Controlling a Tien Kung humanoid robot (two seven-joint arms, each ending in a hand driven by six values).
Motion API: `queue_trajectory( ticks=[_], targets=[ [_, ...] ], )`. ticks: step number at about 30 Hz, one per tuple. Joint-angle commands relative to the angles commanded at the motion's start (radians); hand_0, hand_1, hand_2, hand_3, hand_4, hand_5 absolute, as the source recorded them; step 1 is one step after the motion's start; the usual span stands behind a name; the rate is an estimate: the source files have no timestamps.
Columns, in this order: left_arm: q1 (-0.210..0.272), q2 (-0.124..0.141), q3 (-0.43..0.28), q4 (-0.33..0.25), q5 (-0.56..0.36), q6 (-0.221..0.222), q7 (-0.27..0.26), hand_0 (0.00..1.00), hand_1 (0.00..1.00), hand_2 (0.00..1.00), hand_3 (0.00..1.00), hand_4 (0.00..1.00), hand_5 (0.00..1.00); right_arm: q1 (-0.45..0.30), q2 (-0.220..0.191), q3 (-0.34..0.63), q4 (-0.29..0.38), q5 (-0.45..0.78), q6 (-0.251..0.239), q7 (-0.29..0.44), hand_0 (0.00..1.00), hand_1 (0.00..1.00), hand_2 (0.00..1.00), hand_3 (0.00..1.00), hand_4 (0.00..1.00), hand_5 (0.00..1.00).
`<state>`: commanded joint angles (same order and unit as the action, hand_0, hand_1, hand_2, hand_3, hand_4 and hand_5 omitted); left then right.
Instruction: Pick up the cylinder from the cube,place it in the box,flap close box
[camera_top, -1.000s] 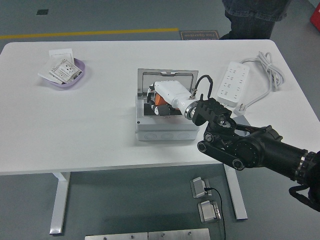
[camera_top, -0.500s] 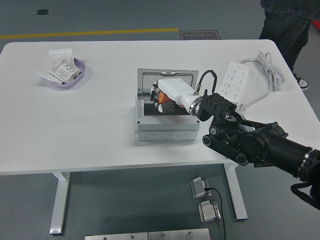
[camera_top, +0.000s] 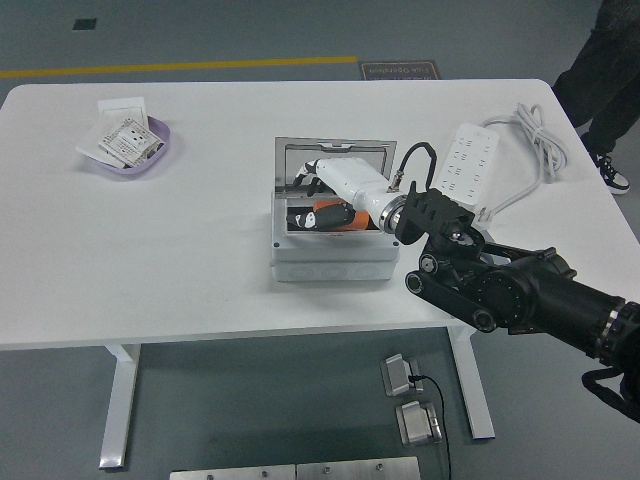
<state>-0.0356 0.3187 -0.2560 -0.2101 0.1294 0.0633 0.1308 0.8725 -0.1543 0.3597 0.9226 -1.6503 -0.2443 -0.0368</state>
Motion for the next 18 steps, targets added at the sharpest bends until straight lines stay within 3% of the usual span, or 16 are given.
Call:
queue_trajectory(
  ticks=[8,12,18],
  targets=[
    [0.0,-0.001,0.01,0.001,-0.007,0.0,0.0,0.627,0.648,0.608,0.621,0.654,0.189,-0.008,-0.009,0.01,0.022,-0.007,-0.003,0.001,0.738,0.629,0.62,0.71,0.988,0.592],
    [0.001,-0.003,0.015,0.002,-0.013,-0.001,0.0,0.628,0.646,0.608,0.621,0.655,0.189,-0.018,-0.039,0.036,0.092,-0.003,0.027,-0.031,0.745,0.626,0.621,0.709,0.988,0.591],
    [0.006,-0.005,0.027,0.005,-0.026,-0.002,0.001,0.627,0.647,0.608,0.621,0.654,0.188,-0.033,-0.12,0.104,0.227,0.016,0.113,-0.103,0.747,0.621,0.612,0.701,0.984,0.59]
  ],
)
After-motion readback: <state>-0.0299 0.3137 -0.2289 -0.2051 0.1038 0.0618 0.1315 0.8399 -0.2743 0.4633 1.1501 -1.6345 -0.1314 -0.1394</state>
